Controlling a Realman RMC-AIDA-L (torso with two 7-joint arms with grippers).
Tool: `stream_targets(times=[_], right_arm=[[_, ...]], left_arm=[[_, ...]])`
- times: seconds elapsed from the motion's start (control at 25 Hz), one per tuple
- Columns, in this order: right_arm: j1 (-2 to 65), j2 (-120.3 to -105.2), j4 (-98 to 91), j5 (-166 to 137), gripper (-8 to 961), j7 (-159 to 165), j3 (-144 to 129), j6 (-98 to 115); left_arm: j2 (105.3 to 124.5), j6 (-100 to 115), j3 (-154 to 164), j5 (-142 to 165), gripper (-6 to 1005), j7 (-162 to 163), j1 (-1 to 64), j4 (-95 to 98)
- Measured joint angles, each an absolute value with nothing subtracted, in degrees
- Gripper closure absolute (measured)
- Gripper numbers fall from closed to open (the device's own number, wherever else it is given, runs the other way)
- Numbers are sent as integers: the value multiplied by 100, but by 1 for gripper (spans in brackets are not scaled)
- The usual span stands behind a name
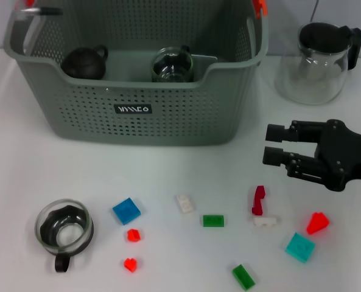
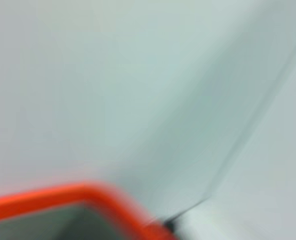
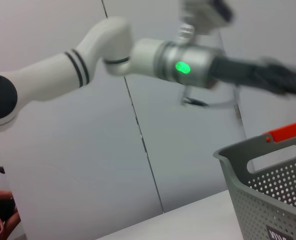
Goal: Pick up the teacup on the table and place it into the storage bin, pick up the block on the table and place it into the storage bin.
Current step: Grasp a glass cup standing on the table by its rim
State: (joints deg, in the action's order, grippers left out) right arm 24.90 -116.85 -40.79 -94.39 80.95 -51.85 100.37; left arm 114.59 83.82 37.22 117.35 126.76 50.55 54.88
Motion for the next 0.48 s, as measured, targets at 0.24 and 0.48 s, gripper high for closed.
stream_targets(times=[0.24,0.48], right_arm=[[2490,-11689,-4079,-9439,459,8095,-5185,10030],[2491,-11674,-4062,-9439,460,8108,-5185,10001]], left_arm=[[11288,10737,2451,10807,502,11773,4155,5564],[11509,11750,2669,11324,508,10654,2969,6834]])
